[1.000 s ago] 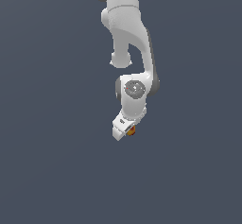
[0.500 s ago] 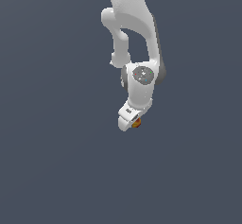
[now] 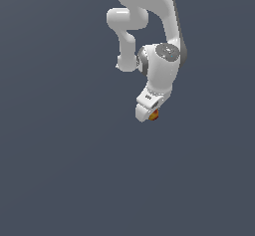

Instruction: Pick up the object and move it to a goal position.

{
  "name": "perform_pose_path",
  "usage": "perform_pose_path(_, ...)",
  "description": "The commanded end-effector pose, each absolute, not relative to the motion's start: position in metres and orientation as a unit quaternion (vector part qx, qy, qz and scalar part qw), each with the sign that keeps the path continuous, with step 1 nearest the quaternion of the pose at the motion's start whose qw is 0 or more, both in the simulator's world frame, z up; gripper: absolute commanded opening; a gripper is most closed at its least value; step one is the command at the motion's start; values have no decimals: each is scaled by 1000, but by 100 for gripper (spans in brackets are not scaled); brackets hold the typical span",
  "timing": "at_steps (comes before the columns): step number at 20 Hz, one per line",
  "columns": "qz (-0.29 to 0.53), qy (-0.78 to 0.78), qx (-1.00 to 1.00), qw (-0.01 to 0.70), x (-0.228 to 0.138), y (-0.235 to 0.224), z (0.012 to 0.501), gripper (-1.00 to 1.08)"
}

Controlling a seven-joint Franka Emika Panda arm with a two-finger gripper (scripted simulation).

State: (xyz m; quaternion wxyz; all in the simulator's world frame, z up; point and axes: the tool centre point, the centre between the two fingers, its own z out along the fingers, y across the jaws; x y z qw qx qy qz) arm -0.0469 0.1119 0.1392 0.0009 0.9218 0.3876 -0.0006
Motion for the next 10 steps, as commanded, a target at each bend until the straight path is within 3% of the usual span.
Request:
perform_pose_path(1,0,387,922,1,-54,120,152,-100)
perform_pose_path(10,0,387,922,1,-64,133,171,-100)
